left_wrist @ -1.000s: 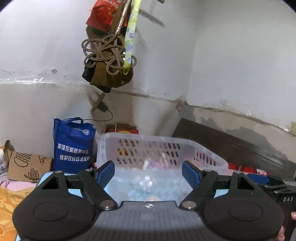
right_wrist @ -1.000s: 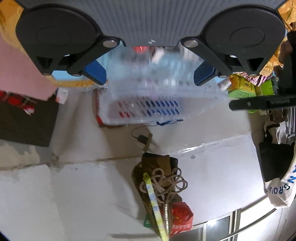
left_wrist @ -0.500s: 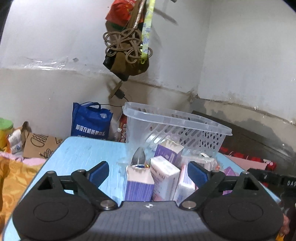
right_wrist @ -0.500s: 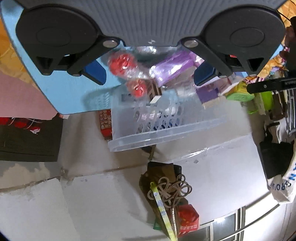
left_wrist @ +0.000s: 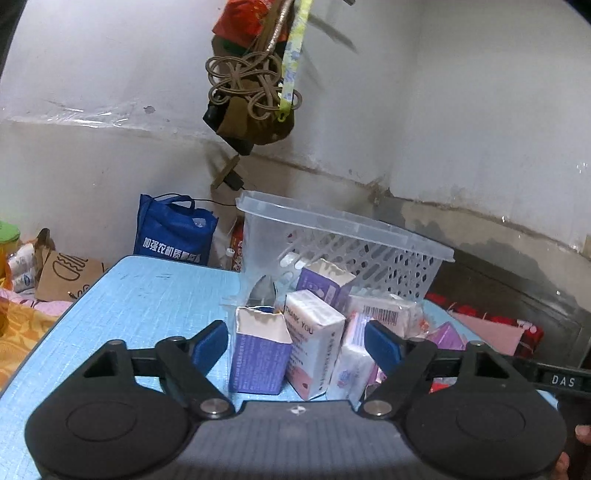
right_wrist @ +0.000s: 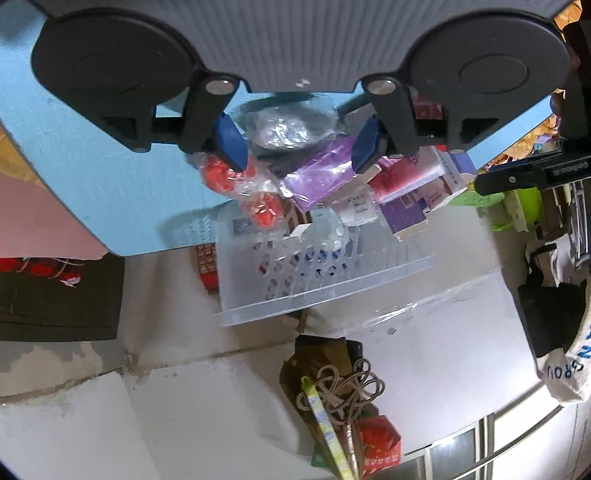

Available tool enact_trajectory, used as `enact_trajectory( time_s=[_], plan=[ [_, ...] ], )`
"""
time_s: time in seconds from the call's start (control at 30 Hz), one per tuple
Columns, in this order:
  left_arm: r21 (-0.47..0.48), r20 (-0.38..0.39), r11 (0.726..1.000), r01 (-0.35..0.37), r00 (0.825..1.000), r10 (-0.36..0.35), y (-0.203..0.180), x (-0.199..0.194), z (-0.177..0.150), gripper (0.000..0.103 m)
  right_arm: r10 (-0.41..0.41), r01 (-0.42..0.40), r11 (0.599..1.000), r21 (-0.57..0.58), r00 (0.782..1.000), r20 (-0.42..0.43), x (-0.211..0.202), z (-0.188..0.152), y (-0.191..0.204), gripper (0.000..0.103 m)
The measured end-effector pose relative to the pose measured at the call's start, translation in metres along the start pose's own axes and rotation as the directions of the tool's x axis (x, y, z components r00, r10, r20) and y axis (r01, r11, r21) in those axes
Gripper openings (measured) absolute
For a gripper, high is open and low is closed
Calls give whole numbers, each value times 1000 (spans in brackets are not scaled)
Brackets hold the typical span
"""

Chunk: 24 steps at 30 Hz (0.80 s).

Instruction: Organize objects

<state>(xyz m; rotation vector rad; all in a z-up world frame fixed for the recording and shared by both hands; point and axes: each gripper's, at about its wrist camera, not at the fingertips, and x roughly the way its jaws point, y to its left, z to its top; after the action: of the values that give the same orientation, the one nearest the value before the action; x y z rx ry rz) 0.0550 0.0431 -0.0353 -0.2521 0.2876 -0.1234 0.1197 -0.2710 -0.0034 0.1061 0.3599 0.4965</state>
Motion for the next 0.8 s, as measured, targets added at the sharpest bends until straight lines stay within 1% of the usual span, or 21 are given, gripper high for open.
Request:
enact_trajectory(
  time_s=[0.07,0.17,0.23,0.3,0.33,0.37,0.43,0.5,0.53,0.57,0.6,0.8],
  plan=[
    [1,-2,1000,4,1000,-4,-1,1,0,84,-3,3,999,-34,1000,-8,5,1,7,71],
    [27,6,1000,3,1000,-3,-8,2,5,84,-10,8,998,-59,1000,-29,15,4,12,71],
    [57,6,998,-8,1000,8,-14,6,10,81,-3,0,998,-59,999,-50,22,8,15,73],
    [85,-24,996,-15,1000,17,-21,15,13,71,-9,5,998,-62,997,-73,30,9,16,75],
    [96,-36,995,-14,999,18,-23,20,14,69,-8,2,998,-63,997,-83,33,10,17,79],
    [110,-43,994,-10,999,15,-26,23,15,69,-1,-5,998,-65,996,-89,35,10,19,80],
    [144,-60,989,-22,998,31,-33,30,15,65,2,-9,997,-75,996,-94,38,10,21,80],
    [158,-69,987,-41,996,53,-36,35,15,55,7,-16,996,-86,995,-102,40,9,25,80],
    [155,-78,987,-42,995,55,-37,38,15,53,10,-19,996,-86,995,-104,40,9,25,79],
    [151,-82,987,-47,995,60,-37,39,16,47,12,-21,996,-82,995,-100,40,9,25,76],
    [147,-81,988,-55,994,67,-37,40,16,40,13,-21,997,-78,995,-97,39,8,25,76],
    [176,-73,982,-69,994,83,-41,40,14,38,20,-26,998,-63,996,-92,37,8,23,75]
  ],
)
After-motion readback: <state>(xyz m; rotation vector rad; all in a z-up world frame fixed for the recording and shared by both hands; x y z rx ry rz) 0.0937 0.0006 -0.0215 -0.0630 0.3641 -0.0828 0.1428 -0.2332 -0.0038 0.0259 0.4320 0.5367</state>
